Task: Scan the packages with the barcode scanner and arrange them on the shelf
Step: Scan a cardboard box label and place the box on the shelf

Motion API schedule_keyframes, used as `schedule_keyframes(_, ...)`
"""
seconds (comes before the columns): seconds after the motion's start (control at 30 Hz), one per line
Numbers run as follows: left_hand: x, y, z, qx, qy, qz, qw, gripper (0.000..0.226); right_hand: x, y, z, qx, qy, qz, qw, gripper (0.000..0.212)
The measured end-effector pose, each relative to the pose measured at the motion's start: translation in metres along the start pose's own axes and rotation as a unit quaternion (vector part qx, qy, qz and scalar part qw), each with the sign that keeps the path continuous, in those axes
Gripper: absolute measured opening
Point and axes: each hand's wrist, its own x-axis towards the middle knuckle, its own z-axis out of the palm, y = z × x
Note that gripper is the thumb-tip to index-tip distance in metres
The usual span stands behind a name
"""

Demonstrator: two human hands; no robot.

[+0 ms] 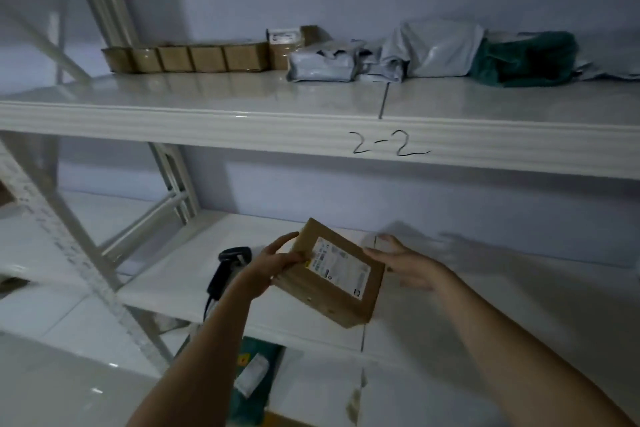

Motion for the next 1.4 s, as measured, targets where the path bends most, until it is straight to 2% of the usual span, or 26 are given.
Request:
schedule_keyframes(0.07, -0.011, 0.003, -0.031, 0.050, -0.023, 0.029, 0.998, 0.061, 0.002, -0.025, 0.031, -0.102, -0.007, -0.036, 0.994, 0.107)
schedule_keyframes(0.13, -0.018, 0.007, -0.053, 0.079, -0.053, 0.057, 0.994, 0.061, 0.007, -0.047, 0.061, -0.143, -0.057, -0.043, 0.987, 0.108)
schedule_keyframes(0.2, -0.018, 0.011, -0.067, 0.080, -0.071, 0.079, 0.991, 0.064, 0.016, -0.063, 0.084, -0.100, -0.123, -0.022, 0.987, 0.105)
schedule_keyframes(0.3, -0.014, 0.021, -0.088, 0.079, -0.080, 0.100, 0.989, 0.064, 0.037, -0.080, 0.108, -0.081, -0.179, -0.026, 0.980, 0.076)
schedule_keyframes(0.4, -0.001, 0.023, -0.109, 0.046, -0.072, 0.109, 0.990, 0.062, 0.060, -0.090, 0.116, -0.034, -0.186, -0.039, 0.981, 0.072)
schedule_keyframes(0.5, 0.020, 0.018, -0.127, -0.013, 0.017, 0.109, 0.994, 0.064, 0.092, -0.096, 0.124, 0.012, -0.144, -0.049, 0.988, 0.078)
schedule_keyframes(0.6, 0.047, 0.008, -0.138, -0.065, 0.076, 0.040, 0.994, 0.067, 0.128, -0.098, 0.133, 0.064, -0.103, -0.060, 0.991, 0.076)
schedule_keyframes(0.67, 0.065, 0.000, -0.147, -0.082, 0.048, -0.019, 0.995, 0.063, 0.153, -0.097, 0.139, 0.099, -0.096, -0.067, 0.988, 0.077)
schedule_keyframes(0.73, 0.081, -0.001, -0.158, -0.057, 0.009, -0.060, 0.997, 0.055, 0.178, -0.098, 0.146, 0.127, -0.088, -0.060, 0.986, 0.076)
schedule_keyframes(0.8, 0.095, 0.000, -0.169, -0.022, 0.005, -0.084, 0.996, 0.046, 0.192, -0.099, 0.152, 0.129, -0.083, -0.056, 0.987, 0.071)
schedule_keyframes(0.9, 0.126, -0.001, -0.192, -0.015, 0.076, -0.126, 0.989, 0.036, 0.220, -0.105, 0.156, 0.142, -0.052, -0.054, 0.987, 0.065)
schedule_keyframes(1.0, 0.149, -0.016, -0.213, 0.024, 0.146, -0.211, 0.966, 0.022, 0.247, -0.105, 0.157, 0.164, -0.004, -0.021, 0.986, 0.051)
schedule_keyframes(1.07, 0.156, -0.030, -0.223, 0.104, 0.117, -0.290, 0.944, 0.018, 0.262, -0.100, 0.156, 0.150, 0.044, 0.023, 0.987, 0.041)
schedule_keyframes(1.13, 0.161, -0.046, -0.231, 0.165, 0.067, -0.349, 0.920, 0.039, 0.269, -0.095, 0.158, 0.131, 0.068, 0.053, 0.988, 0.027)
schedule_keyframes(1.2, 0.167, -0.060, -0.234, 0.180, 0.022, -0.392, 0.902, 0.065, 0.272, -0.093, 0.162, 0.141, 0.073, 0.046, 0.986, 0.020)
schedule_keyframes(1.27, 0.172, -0.070, -0.235, 0.186, -0.012, -0.407, 0.894, 0.071, 0.271, -0.095, 0.166, 0.149, 0.084, 0.029, 0.985, 0.016)
schedule_keyframes(1.33, 0.180, -0.077, -0.236, 0.202, -0.035, -0.399, 0.894, 0.067, 0.271, -0.099, 0.170, 0.148, 0.104, 0.018, 0.983, 0.023)
schedule_keyframes(1.4, 0.184, -0.079, -0.236, 0.214, -0.045, -0.384, 0.897, 0.060, 0.269, -0.101, 0.174, 0.149, 0.117, 0.010, 0.982, 0.044)
